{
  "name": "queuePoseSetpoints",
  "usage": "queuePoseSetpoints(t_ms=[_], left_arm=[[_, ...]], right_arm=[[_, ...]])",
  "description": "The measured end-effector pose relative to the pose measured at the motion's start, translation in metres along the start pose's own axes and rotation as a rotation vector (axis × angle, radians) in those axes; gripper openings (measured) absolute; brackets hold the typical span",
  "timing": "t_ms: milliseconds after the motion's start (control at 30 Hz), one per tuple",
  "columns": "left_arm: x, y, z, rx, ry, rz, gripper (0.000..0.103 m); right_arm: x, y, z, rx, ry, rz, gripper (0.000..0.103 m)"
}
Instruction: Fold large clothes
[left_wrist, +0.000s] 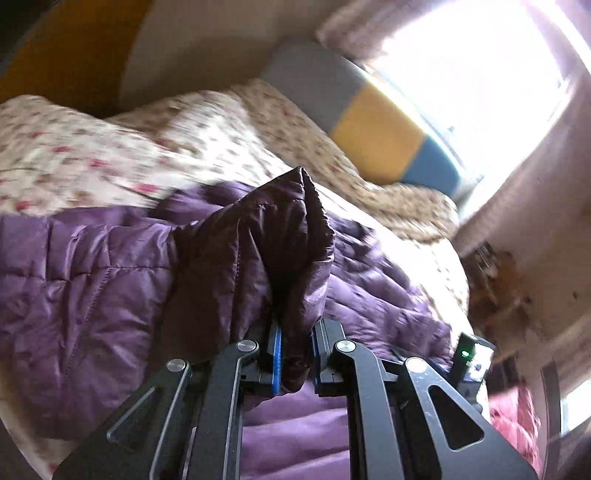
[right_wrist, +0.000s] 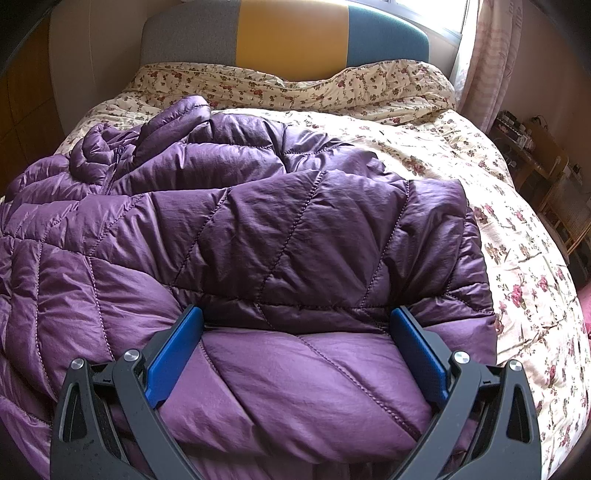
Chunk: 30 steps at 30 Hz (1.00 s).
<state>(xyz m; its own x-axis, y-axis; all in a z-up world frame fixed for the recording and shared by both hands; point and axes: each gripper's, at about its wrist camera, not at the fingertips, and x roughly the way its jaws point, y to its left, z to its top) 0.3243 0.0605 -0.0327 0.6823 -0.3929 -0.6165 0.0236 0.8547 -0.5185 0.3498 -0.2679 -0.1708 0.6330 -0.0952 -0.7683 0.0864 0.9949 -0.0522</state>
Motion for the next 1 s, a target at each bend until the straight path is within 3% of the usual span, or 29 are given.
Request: queuePoseSetpoints(t_ms=[200, 467, 633, 667, 733, 767, 800, 1000], left_arm=[[0.043, -0.049, -0.009, 0.073, 0.072, -0.102, 0.011], [0.086, -0.083, -0.027, 0.143, 0.178, -0.220, 0.011], [0.101, -0.085, -0.037, 0.173, 0.223, -0.231, 0.011], [0.101, -0.085, -0.038, 0.181, 0.221, -0.222, 0.014], [0.100, -0.083, -0.040, 0.195, 0.220, -0.213, 0.031], [0.099, -0.084, -0.040, 0.195, 0.218, -0.213, 0.047], [0.098, -0.085, -0.040, 0.196, 0.210, -0.214, 0.054], [0.077, -0.077, -0.038, 0.203, 0.166, -0.215, 0.054]], right_arm=[[0.000, 0.000, 0.000, 0.001, 0.000, 0.001, 0.100], [0.001, -0.001, 0.001, 0.002, 0.001, 0.001, 0.100], [-0.001, 0.002, 0.001, 0.012, 0.003, 0.014, 0.100], [-0.002, 0.002, 0.002, 0.014, 0.002, 0.019, 0.099], [-0.006, 0.003, 0.003, 0.020, 0.000, 0.035, 0.096], [-0.008, 0.003, 0.004, 0.021, -0.001, 0.041, 0.092], [-0.010, 0.002, 0.005, 0.023, -0.003, 0.049, 0.088], [-0.033, -0.008, 0.012, 0.076, -0.017, 0.108, 0.073]])
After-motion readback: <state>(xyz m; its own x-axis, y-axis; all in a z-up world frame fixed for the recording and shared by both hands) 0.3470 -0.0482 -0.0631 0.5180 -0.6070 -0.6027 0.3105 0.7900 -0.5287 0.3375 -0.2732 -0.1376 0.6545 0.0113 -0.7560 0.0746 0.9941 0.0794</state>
